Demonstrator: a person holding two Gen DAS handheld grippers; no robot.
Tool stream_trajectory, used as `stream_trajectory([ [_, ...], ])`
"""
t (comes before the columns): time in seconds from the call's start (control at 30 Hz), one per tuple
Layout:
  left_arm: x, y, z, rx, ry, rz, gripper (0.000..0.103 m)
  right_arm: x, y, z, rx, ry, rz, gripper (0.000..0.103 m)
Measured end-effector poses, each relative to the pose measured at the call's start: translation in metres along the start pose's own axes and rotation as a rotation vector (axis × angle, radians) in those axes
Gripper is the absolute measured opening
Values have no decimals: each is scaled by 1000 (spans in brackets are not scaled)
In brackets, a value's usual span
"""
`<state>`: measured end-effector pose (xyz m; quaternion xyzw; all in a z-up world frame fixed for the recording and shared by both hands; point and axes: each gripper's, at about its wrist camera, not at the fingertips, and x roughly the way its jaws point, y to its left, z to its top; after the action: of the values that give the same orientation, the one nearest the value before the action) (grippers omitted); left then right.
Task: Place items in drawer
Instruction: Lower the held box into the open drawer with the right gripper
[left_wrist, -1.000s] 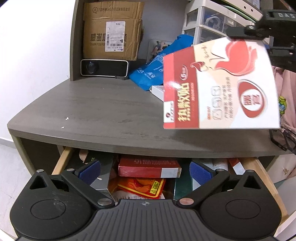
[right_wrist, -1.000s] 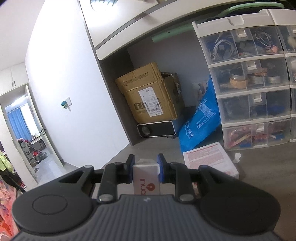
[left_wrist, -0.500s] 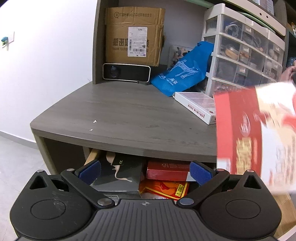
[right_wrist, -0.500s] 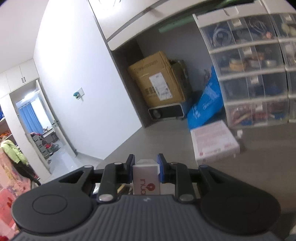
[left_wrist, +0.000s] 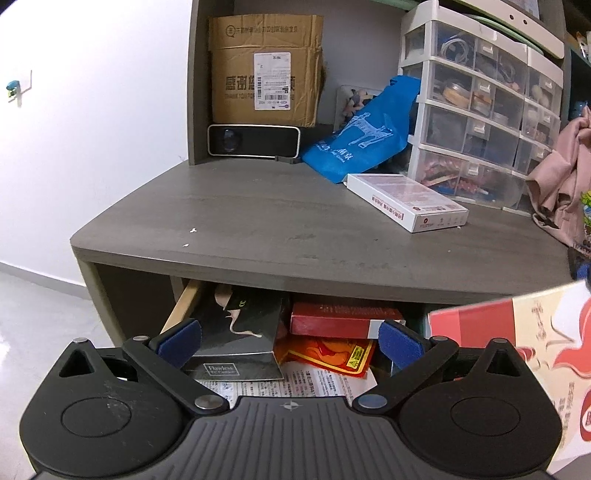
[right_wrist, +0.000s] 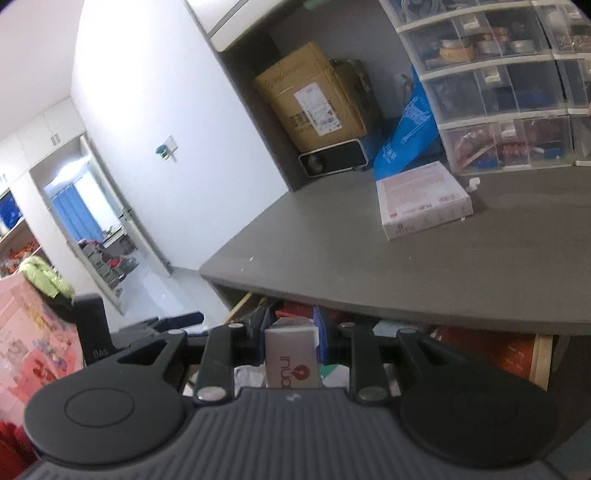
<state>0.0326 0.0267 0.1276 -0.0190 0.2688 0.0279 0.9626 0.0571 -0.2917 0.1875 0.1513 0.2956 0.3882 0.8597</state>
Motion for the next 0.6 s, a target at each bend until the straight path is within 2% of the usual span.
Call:
stream_trajectory([
  [0.6,-3,-13,2,39,23,78,103,1,-29,-5,-55,59,71,25],
])
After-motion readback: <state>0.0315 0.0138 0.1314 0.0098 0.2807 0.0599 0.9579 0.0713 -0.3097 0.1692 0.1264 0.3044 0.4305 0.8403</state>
